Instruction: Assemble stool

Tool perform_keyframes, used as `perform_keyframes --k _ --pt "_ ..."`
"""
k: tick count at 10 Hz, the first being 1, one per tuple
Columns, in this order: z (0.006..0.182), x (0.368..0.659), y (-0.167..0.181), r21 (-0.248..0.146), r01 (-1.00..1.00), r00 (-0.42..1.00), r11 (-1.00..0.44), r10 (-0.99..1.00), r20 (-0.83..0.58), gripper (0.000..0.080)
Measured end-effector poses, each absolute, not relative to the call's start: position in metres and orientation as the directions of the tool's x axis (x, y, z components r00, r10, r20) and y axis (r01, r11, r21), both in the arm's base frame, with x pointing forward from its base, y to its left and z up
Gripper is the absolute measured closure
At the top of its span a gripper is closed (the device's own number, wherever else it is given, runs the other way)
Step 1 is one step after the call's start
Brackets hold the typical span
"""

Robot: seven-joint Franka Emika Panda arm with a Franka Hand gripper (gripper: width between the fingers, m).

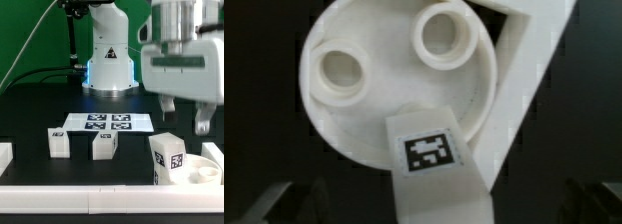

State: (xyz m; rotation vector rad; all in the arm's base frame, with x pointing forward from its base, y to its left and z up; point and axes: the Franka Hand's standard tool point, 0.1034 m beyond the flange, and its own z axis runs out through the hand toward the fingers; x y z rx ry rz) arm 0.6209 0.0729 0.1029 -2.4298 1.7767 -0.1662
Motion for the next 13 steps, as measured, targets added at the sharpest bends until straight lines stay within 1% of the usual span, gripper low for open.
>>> perform_keyframes --k 1,5,6,7,9,10,12,13 --pt "0.1 0.621 0.073 -0.163 -0.94 0.303 -0.301 -0.953 0.015 0.0151" --pt "0.101 0.62 0.072 -0.163 -0.934 0.318 -0.317 -0.948 0.017 0.0151" --pt "0.105 0.616 0.067 -0.165 -0.917 0.365 -0.363 -0.931 0.021 0.0151" --pt "0.114 0.605 0.059 -0.176 -0.9 0.402 -0.399 -0.915 0.02 0.0151" --pt "0.126 0.592 0.039 -0.185 -0.834 0.524 -0.519 -0.851 0.03 0.0151" --pt "0.131 0.589 0.038 -0.188 -0.789 0.588 -0.584 -0.808 0.043 0.0151" --pt "0.13 0.589 0.038 -0.178 -0.681 0.709 -0.71 -0.7 0.081 0.0151" --pt "0.13 0.589 0.038 -0.173 -0.641 0.745 -0.747 -0.661 0.091 0.0151"
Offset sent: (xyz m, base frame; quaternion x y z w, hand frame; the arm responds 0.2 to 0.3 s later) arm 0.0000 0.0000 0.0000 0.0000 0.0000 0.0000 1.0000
